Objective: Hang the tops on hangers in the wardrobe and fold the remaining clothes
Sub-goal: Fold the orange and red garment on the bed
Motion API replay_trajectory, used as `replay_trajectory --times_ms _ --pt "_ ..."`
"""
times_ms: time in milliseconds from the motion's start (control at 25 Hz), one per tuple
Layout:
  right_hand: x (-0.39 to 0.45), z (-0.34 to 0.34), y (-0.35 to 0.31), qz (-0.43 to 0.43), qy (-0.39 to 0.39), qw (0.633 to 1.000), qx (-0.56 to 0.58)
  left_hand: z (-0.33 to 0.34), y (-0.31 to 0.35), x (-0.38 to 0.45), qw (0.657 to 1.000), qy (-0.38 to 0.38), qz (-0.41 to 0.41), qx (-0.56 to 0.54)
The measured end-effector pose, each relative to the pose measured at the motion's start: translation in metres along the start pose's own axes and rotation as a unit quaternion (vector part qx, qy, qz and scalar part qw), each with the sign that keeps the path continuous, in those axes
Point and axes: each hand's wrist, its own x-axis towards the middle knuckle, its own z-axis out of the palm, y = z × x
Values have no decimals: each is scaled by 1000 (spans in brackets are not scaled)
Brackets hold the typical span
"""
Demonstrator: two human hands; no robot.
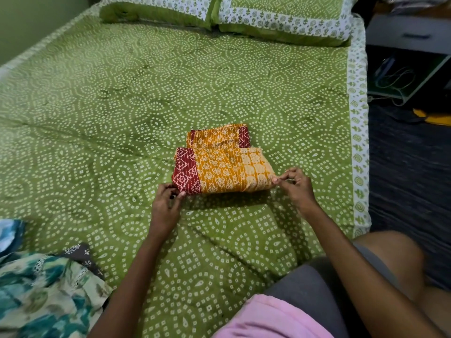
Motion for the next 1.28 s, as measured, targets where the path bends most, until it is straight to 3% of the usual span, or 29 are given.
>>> replay_trajectory --times_ms 240,400,680,800,920,1000,1120,1280 --pt "5 -7 13 16 -5 1000 26 -6 -26 3 993 -76 83 46" --pt "-1 2 22 3 25 998 -51 4 -26 -14 995 -97 -14 -20" --pt "7 27 14 -75 112 964 -227 9 -2 5 967 -20 -149 -206" --pt "24 52 -3 -46 54 928 -367 30 7 33 989 40 -134 -41" --pt "27 57 -9 -142 64 877 -454 43 5 38 985 113 -88 94" --pt "30 47 -3 -146 90 888 -427 40 -5 36 983 130 -90 91" --pt "30 41 14 -47 77 928 -362 38 -19 32 984 109 -113 84" --pt "56 35 4 52 48 969 -237 24 -18 45 987 46 -137 -67"
